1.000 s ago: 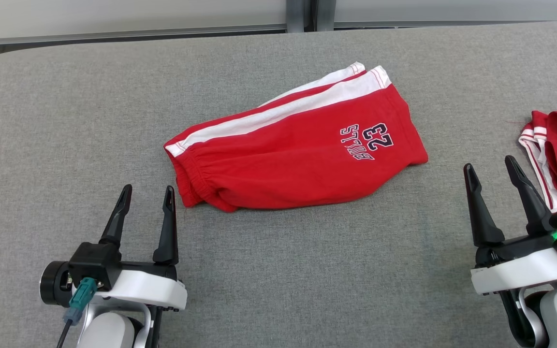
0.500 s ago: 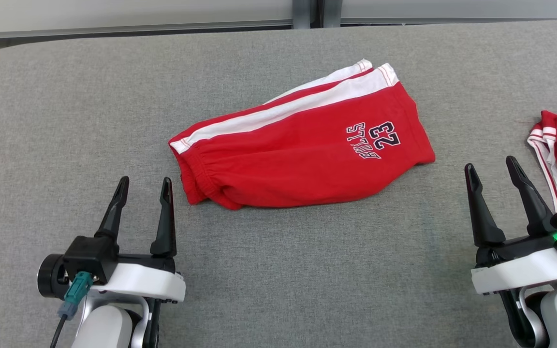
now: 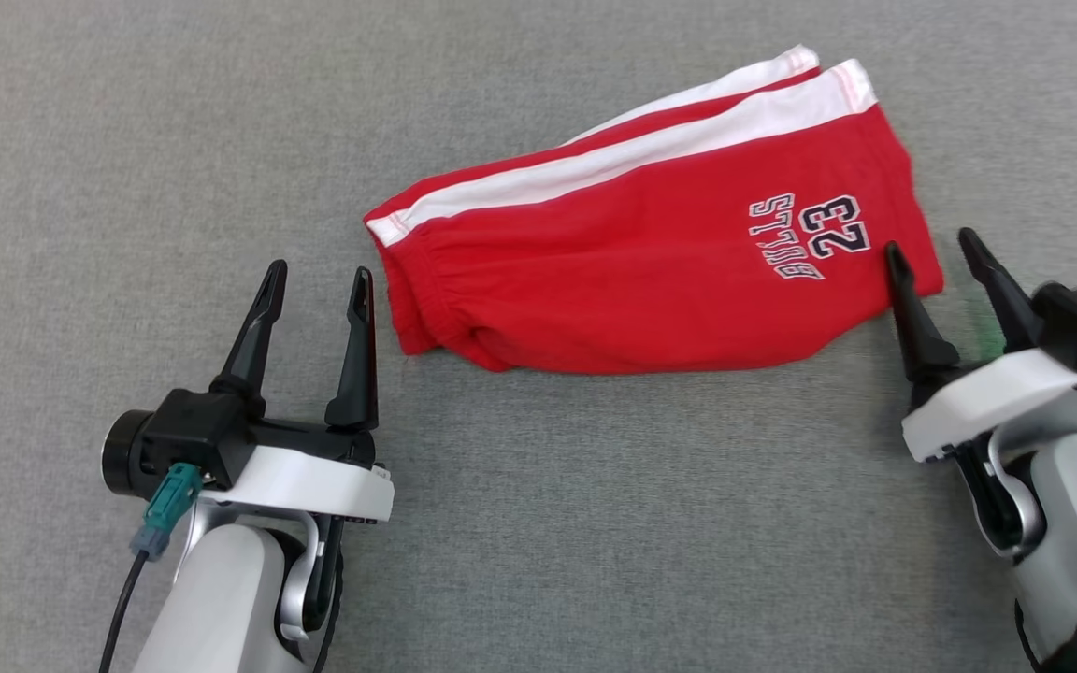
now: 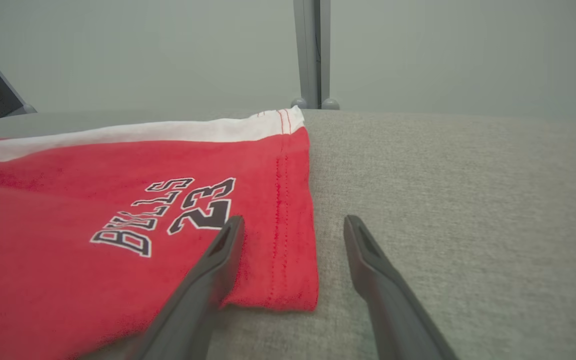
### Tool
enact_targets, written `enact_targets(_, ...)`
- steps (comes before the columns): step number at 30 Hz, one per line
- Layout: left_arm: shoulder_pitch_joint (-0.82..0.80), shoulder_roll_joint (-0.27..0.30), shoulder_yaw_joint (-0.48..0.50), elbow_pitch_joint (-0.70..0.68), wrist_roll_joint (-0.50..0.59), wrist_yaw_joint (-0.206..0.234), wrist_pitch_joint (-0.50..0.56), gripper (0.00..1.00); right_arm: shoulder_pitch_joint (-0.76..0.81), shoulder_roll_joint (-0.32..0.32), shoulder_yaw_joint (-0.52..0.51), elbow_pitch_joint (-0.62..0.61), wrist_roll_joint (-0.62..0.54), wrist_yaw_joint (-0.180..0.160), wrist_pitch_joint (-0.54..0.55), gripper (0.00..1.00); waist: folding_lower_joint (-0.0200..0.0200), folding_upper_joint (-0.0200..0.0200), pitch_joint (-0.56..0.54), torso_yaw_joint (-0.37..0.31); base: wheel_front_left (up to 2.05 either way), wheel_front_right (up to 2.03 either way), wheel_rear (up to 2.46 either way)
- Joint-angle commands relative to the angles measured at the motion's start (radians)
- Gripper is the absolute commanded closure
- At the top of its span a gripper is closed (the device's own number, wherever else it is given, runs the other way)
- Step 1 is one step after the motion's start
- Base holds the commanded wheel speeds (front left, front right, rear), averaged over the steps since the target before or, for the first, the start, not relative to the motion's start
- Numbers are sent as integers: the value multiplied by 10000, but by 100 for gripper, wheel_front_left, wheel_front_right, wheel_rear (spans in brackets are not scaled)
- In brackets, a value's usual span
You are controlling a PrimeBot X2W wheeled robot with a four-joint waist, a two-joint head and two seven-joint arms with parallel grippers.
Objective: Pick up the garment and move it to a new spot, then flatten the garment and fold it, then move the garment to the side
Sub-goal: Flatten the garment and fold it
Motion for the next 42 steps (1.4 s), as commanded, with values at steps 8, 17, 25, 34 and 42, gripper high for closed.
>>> enact_targets(8,-262,-123,176,125,113,-133,-40,0,-1388,189,896,1781,824,0,978,0,0,0,346,255,0,0,0)
enact_targets(17,-350,-183,284,187,255,-218,-40,0,-2051,370,1825,2431,2193,2,1360,100,0,0,345,113,0,0,0)
enact_targets(25,-206,-200,372,139,320,-263,-40,0,-1312,184,2192,2103,3126,0,575,100,0,0,172,-68,0,0,0)
enact_targets(34,111,-201,578,115,440,-286,-40,0,773,162,1907,1325,3582,-12,-251,100,0,0,-218,-470,0,0,0)
enact_targets(42,261,-168,732,62,532,-363,-40,0,1596,272,1130,708,3409,-15,-367,100,0,0,-388,-769,0,0,0)
